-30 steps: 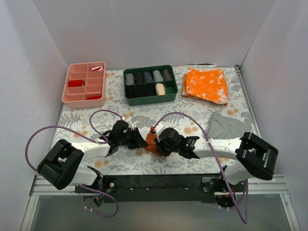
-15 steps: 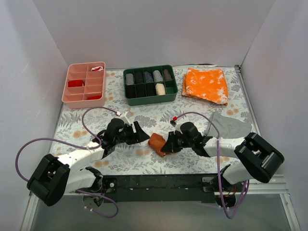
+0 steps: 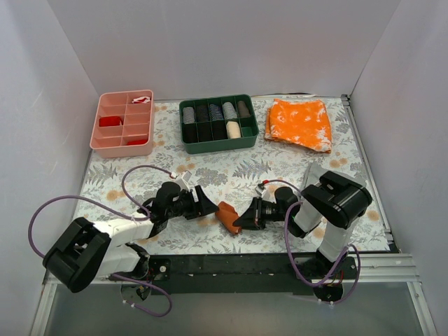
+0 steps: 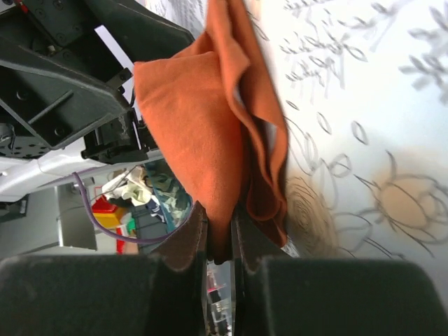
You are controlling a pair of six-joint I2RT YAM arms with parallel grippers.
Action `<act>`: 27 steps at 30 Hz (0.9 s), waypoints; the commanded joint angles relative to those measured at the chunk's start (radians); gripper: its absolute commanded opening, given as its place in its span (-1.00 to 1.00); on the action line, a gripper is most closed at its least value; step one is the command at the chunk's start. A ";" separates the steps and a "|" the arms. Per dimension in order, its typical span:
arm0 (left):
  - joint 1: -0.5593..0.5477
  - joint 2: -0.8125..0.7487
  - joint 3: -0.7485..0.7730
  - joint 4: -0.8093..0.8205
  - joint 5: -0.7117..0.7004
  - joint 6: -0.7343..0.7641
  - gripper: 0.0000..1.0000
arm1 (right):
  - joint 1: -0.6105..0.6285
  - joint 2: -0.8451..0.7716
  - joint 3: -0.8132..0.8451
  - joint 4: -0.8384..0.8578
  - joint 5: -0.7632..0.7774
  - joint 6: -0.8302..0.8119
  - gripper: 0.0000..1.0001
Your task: Roll the underwear
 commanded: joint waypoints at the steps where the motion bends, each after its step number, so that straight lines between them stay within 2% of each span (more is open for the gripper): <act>1: -0.027 0.036 -0.007 0.106 -0.010 -0.017 0.33 | -0.003 0.050 -0.032 0.351 -0.029 0.134 -0.97; 5: -0.051 0.080 0.009 0.143 -0.027 -0.027 0.30 | -0.003 0.015 -0.036 0.290 -0.014 0.094 -0.97; 10: -0.108 0.143 0.033 0.166 -0.068 -0.039 0.17 | -0.003 -0.080 -0.004 0.070 0.001 -0.007 -0.95; 14: -0.131 0.163 0.041 0.163 -0.116 -0.065 -0.11 | -0.003 -0.134 0.010 -0.020 0.010 -0.069 -0.92; 15: -0.133 0.165 0.043 0.160 -0.125 -0.068 -0.25 | -0.003 -0.139 0.011 -0.028 0.012 -0.075 -0.92; 18: -0.134 0.165 0.059 0.135 -0.148 -0.073 -0.39 | 0.002 -0.156 0.016 -0.078 0.012 -0.119 -0.85; 20: -0.134 0.169 0.073 0.100 -0.154 -0.057 -0.59 | 0.011 -0.173 0.027 -0.121 0.020 -0.155 -0.71; 22: -0.134 0.179 0.093 0.078 -0.156 -0.045 -0.74 | 0.031 -0.209 0.053 -0.283 0.052 -0.263 -0.51; 23: -0.134 0.182 0.096 0.068 -0.151 -0.037 -0.77 | 0.040 -0.226 0.094 -0.366 0.078 -0.314 -0.43; 24: -0.134 0.185 0.099 0.063 -0.143 -0.030 -0.78 | 0.051 -0.260 0.120 -0.558 0.110 -0.415 -0.36; 25: -0.136 0.189 0.102 0.061 -0.140 -0.025 -0.81 | 0.071 -0.277 0.143 -0.631 0.180 -0.455 -0.17; 27: -0.137 0.189 0.101 0.052 -0.133 -0.010 -0.83 | 0.085 -0.323 0.195 -0.800 0.242 -0.521 -0.02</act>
